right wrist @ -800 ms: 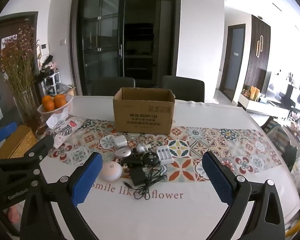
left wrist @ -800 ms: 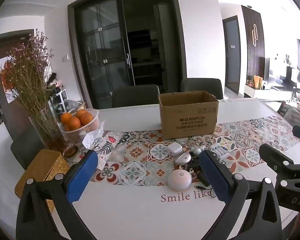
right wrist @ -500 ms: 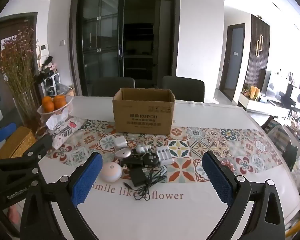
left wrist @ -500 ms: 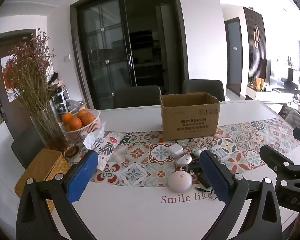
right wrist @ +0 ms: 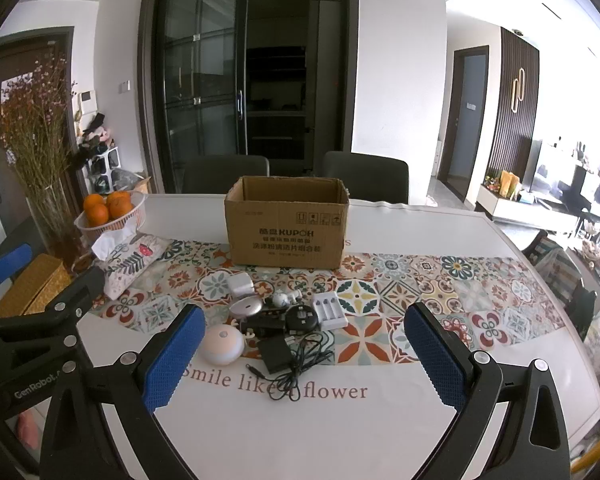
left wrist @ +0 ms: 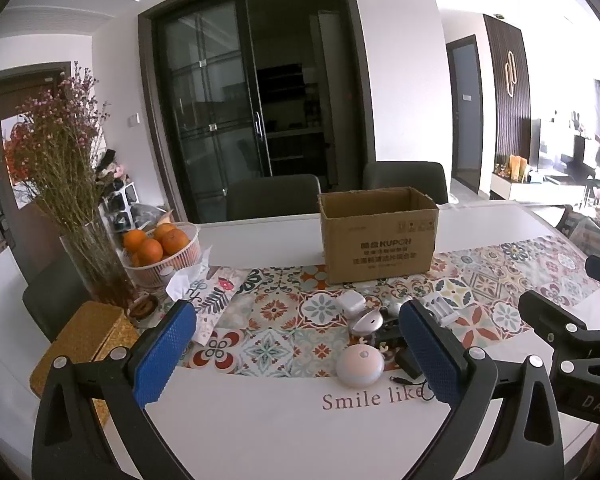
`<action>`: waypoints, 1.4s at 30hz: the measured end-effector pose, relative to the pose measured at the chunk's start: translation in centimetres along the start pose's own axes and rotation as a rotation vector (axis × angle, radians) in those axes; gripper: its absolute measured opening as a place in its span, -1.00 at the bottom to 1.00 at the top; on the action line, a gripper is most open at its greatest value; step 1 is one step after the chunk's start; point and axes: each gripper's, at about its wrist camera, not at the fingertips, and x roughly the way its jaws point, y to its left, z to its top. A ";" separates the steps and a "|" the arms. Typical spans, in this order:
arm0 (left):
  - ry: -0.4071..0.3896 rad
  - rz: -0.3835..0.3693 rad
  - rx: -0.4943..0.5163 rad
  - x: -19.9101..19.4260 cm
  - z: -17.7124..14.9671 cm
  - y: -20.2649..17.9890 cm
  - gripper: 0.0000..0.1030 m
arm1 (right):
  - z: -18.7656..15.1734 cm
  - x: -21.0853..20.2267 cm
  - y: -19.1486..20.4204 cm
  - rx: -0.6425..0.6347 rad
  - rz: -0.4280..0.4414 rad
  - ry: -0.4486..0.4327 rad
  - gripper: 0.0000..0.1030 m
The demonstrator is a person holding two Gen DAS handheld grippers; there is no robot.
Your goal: Organize rigid objects
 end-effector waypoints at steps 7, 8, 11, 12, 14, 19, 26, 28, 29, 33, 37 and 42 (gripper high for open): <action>0.000 0.001 -0.001 0.0 -0.1 0.0 1.00 | 0.1 -0.1 -0.1 0.000 0.000 -0.003 0.96; 0.000 0.001 -0.001 0.0 -0.1 0.0 1.00 | 0.1 -0.1 0.0 0.000 0.001 -0.002 0.96; 0.000 0.000 0.000 0.0 -0.1 0.0 1.00 | -0.1 -0.1 0.0 -0.001 0.002 -0.002 0.96; 0.001 0.000 0.000 0.0 0.0 0.0 1.00 | -0.1 0.0 0.0 -0.001 0.002 -0.002 0.96; 0.000 -0.001 0.000 0.0 -0.1 -0.1 1.00 | 0.0 0.0 -0.1 0.000 0.001 -0.002 0.96; 0.002 -0.003 0.004 0.0 -0.2 -0.2 1.00 | -0.1 0.0 0.0 -0.001 0.001 -0.003 0.96; 0.002 -0.004 0.004 0.0 -0.2 -0.2 1.00 | -0.1 0.0 -0.1 -0.001 0.002 -0.004 0.96; 0.002 -0.004 0.004 0.0 -0.2 -0.3 1.00 | -0.1 -0.1 -0.1 -0.001 0.001 -0.005 0.96; 0.001 -0.003 0.004 0.0 -0.2 -0.2 1.00 | -0.1 -0.1 -0.1 -0.001 0.001 -0.005 0.96; 0.002 -0.004 0.004 0.0 -0.2 -0.2 1.00 | -0.1 -0.1 -0.1 -0.001 0.001 -0.005 0.96; 0.002 -0.003 0.005 0.1 -0.2 -0.3 1.00 | -0.1 0.0 -0.1 -0.001 0.003 -0.004 0.96; 0.001 -0.004 0.005 0.1 -0.2 -0.2 1.00 | -0.1 0.0 0.0 -0.001 0.002 -0.004 0.96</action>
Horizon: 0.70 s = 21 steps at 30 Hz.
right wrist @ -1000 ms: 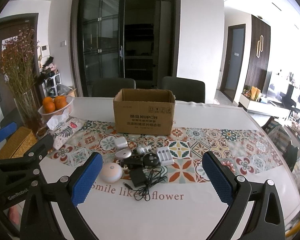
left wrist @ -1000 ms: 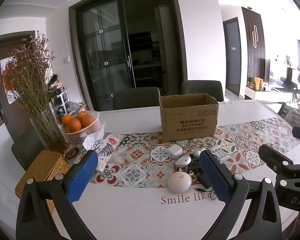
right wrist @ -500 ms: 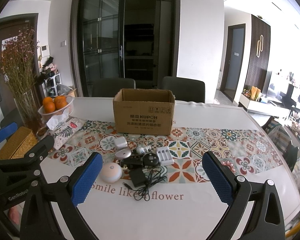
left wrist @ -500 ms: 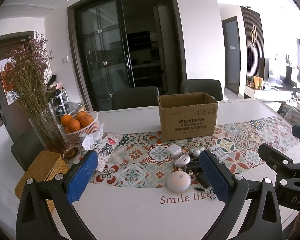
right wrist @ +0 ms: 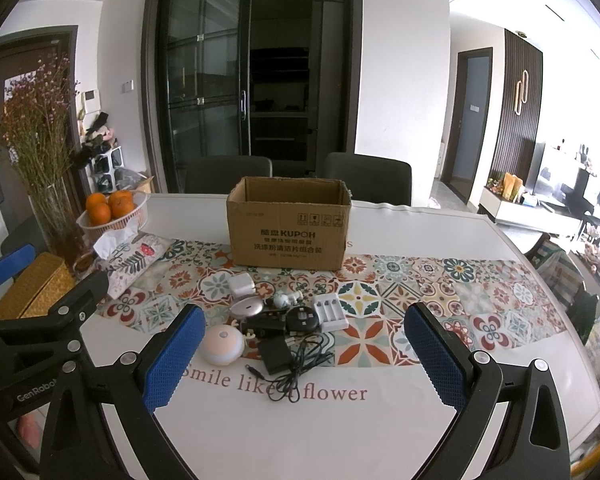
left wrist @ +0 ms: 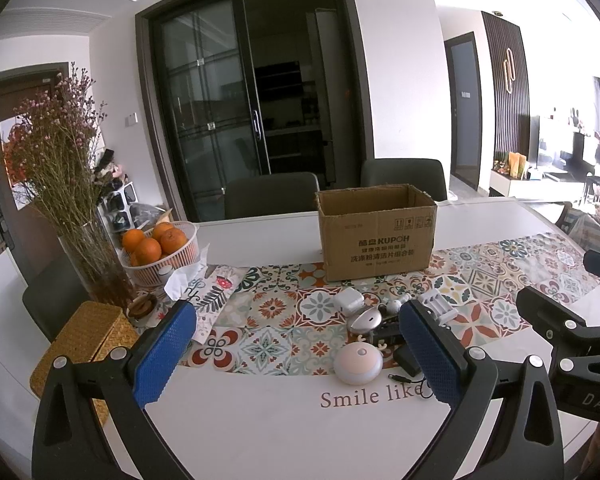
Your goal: Organize rigid objects
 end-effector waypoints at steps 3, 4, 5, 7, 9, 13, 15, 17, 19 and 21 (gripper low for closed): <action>0.001 0.000 0.000 0.0 0.0 0.0 1.00 | 0.0 0.1 0.0 0.000 -0.001 0.000 0.96; 0.001 -0.001 0.000 0.0 0.0 0.0 1.00 | 0.0 0.0 0.0 0.000 0.000 0.001 0.96; 0.001 -0.001 0.000 0.0 0.0 0.0 1.00 | 0.0 0.1 0.0 0.000 -0.001 0.001 0.96; 0.002 -0.002 0.001 0.1 0.0 0.0 1.00 | 0.0 0.1 0.0 0.000 -0.001 0.002 0.96; 0.002 -0.004 0.002 0.1 0.0 0.0 1.00 | 0.0 0.1 0.0 0.000 0.000 0.001 0.96; 0.005 -0.007 0.003 0.3 0.0 0.1 1.00 | 0.1 0.1 0.0 0.000 0.000 0.002 0.96; 0.006 -0.008 0.003 0.3 -0.1 0.1 1.00 | 0.1 0.1 0.0 0.000 0.000 0.002 0.96; 0.007 -0.009 0.004 0.3 0.0 0.0 1.00 | 0.1 0.1 0.0 0.000 0.000 0.002 0.96; 0.011 -0.011 0.004 0.4 -0.1 0.1 1.00 | 0.2 -0.1 0.1 0.000 0.001 0.004 0.96; 0.017 -0.012 0.004 0.6 0.0 0.0 1.00 | 0.1 0.2 0.1 -0.002 0.006 0.009 0.96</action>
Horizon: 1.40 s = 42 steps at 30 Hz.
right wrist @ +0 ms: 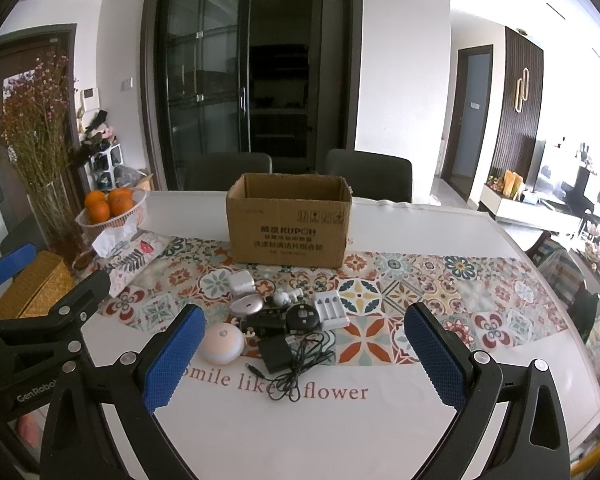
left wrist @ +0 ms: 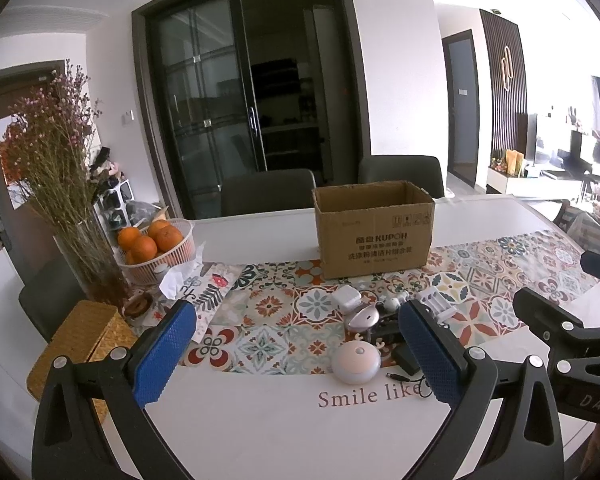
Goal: Organize rigid objects
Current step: 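Reach the left tool to the pink humidifier while the right tool reaches the black adapter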
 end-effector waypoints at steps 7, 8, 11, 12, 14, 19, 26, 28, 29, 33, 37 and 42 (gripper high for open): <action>0.051 -0.007 0.017 1.3 -0.4 -0.3 1.00 | -0.3 1.4 0.1 -0.014 0.008 0.026 0.96; 0.064 -0.009 0.023 1.7 -0.5 -0.4 1.00 | -0.4 1.7 0.1 -0.019 0.010 0.032 0.96; 0.094 -0.005 0.036 2.8 -0.8 -0.6 1.00 | -0.5 2.9 0.2 -0.028 0.023 0.057 0.96; 0.103 -0.003 0.041 3.1 -0.9 -0.6 1.00 | -0.6 3.4 0.2 -0.032 0.023 0.066 0.96; 0.125 -0.002 0.052 3.9 -1.2 -0.8 1.00 | -0.7 4.2 0.2 -0.039 0.023 0.078 0.95; 0.198 -0.019 0.070 6.5 -2.3 -1.2 1.00 | -1.2 6.2 0.4 -0.071 0.015 0.112 0.95; 0.263 -0.025 0.100 9.7 -3.7 -1.9 1.00 | -2.3 9.6 0.5 -0.092 0.022 0.183 0.92; 0.269 -0.022 0.107 10.4 -4.0 -2.1 0.98 | -2.6 10.6 0.6 -0.098 0.030 0.207 0.89; 0.270 -0.026 0.107 10.7 -4.2 -2.1 0.98 | -2.8 11.1 0.6 -0.101 0.033 0.215 0.87; 0.290 -0.052 0.127 12.3 -4.9 -2.4 0.98 | -3.6 12.9 0.8 -0.117 0.042 0.251 0.77; 0.312 -0.103 0.154 14.0 -5.8 -2.8 0.98 | -4.4 14.8 1.3 -0.153 0.061 0.285 0.65; 0.344 -0.146 0.167 15.5 -6.7 -3.1 0.98 | -5.1 16.3 2.1 -0.191 0.088 0.309 0.49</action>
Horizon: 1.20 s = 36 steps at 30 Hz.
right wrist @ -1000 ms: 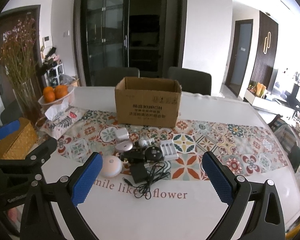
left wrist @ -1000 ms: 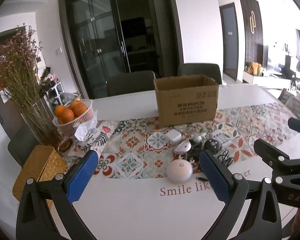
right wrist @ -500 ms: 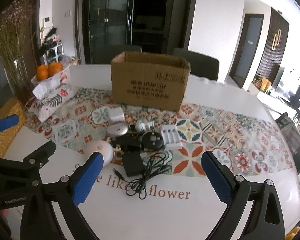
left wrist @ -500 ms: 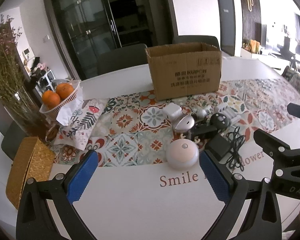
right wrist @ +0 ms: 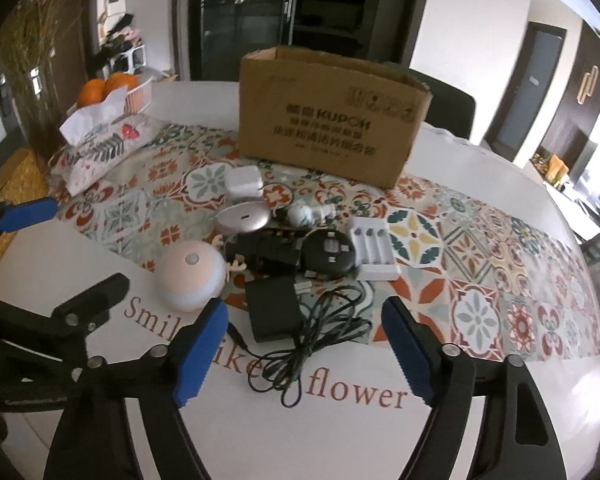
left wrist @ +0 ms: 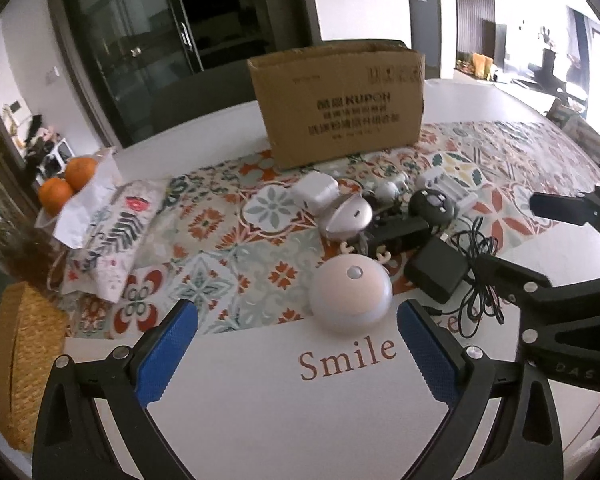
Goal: Organize rigid objects
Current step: 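Reach the left tool to the pink humidifier while the right tool reaches the black adapter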
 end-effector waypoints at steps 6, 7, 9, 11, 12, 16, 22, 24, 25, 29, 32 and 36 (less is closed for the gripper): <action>0.036 -0.033 0.041 2.4 -0.3 -0.3 0.92 | -0.1 2.3 0.5 -0.029 0.043 0.035 0.33; 0.042 -0.036 0.046 2.8 -0.3 -0.4 0.92 | -0.1 2.6 0.5 -0.032 0.049 0.042 0.32; 0.049 -0.042 0.058 3.4 -0.4 -0.4 0.90 | -0.1 3.4 0.6 -0.041 0.059 0.053 0.29; 0.055 -0.046 0.072 4.1 -0.4 -0.5 0.89 | 0.0 4.1 0.7 -0.046 0.068 0.066 0.25; 0.059 -0.051 0.077 4.4 -0.4 -0.5 0.89 | 0.0 4.4 0.7 -0.048 0.073 0.073 0.22; 0.066 -0.074 0.100 5.5 -0.3 -0.8 0.81 | -0.1 5.5 0.7 -0.058 0.087 0.092 0.15; 0.064 -0.082 0.140 6.3 -0.3 -1.5 0.78 | -0.2 6.4 0.7 -0.083 0.098 0.107 0.12; 0.069 -0.086 0.152 6.7 -0.3 -1.7 0.78 | -0.3 6.7 0.6 -0.086 0.105 0.117 0.12; 0.070 -0.092 0.160 6.8 -0.3 -1.9 0.75 | -0.4 6.9 0.6 -0.090 0.106 0.121 0.12; 0.076 -0.116 0.177 7.2 -0.4 -2.3 0.74 | -0.5 7.1 0.7 -0.118 0.097 0.117 0.11; 0.071 -0.138 0.155 6.9 -0.2 -2.2 0.74 | -0.3 6.6 0.7 -0.138 0.064 0.113 0.09; 0.052 -0.127 0.164 6.4 0.0 -2.2 0.74 | 0.1 5.6 0.6 -0.154 0.035 0.071 0.09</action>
